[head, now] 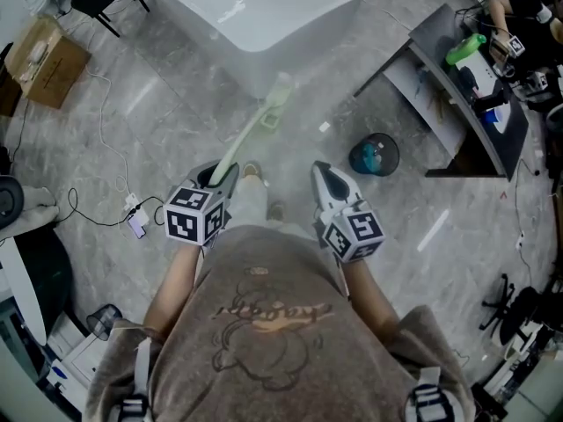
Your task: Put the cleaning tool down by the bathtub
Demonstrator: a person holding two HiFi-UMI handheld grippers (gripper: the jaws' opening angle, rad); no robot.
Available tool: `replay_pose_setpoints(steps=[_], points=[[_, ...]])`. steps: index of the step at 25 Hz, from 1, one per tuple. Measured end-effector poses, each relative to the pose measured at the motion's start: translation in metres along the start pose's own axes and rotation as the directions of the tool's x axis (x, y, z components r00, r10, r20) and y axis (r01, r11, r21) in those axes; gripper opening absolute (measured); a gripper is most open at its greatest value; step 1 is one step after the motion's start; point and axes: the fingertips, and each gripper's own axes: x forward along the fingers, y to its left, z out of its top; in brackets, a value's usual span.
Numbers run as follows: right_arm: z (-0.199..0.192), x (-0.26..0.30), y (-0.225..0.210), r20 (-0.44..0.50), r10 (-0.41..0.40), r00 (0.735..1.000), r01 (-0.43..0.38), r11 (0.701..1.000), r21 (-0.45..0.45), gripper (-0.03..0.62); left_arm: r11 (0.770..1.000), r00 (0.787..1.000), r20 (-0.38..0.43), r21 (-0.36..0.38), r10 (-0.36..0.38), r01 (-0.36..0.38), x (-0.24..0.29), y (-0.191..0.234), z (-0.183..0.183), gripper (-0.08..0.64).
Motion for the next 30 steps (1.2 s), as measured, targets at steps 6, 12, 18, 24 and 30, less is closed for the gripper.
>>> replay_pose_setpoints(steps=[6, 12, 18, 24, 30], points=[[0.013, 0.031, -0.018, 0.001, -0.029, 1.000, 0.029, 1.000, 0.008, -0.002, 0.999, 0.999, -0.013, 0.013, -0.033, 0.033, 0.031, 0.016, 0.022, 0.078], [0.024, 0.068, -0.032, -0.002, -0.060, 0.998, 0.060, 0.997, 0.041, -0.002, 0.997, 0.998, -0.027, 0.048, -0.065, 0.066, 0.057, 0.039, 0.046, 0.078], [0.030, 0.104, -0.044, -0.006, -0.096, 0.995, 0.096, 0.993, 0.065, -0.002, 0.990, 0.992, -0.064, 0.079, -0.109, 0.114, 0.089, 0.063, 0.064, 0.077], [0.034, 0.137, -0.051, -0.005, -0.142, 0.990, 0.142, 0.987, 0.078, -0.002, 0.983, 0.986, -0.092, 0.103, -0.142, 0.151, 0.111, 0.089, 0.075, 0.077], [0.033, 0.150, -0.065, 0.000, -0.176, 0.984, 0.175, 0.979, 0.108, -0.002, 0.979, 0.979, -0.129, 0.110, -0.155, 0.169, 0.130, 0.095, 0.075, 0.077]])
